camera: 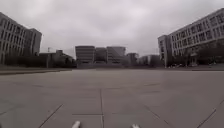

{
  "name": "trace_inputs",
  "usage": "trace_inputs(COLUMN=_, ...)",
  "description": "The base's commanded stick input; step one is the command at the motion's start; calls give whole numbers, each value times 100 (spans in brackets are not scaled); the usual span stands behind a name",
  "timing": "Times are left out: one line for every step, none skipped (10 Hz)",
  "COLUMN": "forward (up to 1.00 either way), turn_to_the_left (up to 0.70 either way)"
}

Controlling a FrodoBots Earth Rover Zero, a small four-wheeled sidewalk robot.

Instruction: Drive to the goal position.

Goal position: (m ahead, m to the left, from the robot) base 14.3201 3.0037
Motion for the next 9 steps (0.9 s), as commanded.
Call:
trace_inputs(forward=70, turn_to_the_left=0)
trace_inputs(forward=70, turn_to_the_left=0)
trace_inputs(forward=70, turn_to_the_left=0)
trace_inputs(forward=70, turn_to_the_left=0)
trace_inputs(forward=70, turn_to_the_left=0)
trace_inputs(forward=70, turn_to_the_left=0)
trace_inputs(forward=70, turn_to_the_left=0)
trace_inputs(forward=70, turn_to_the_left=0)
trace_inputs(forward=70, turn_to_the_left=0)
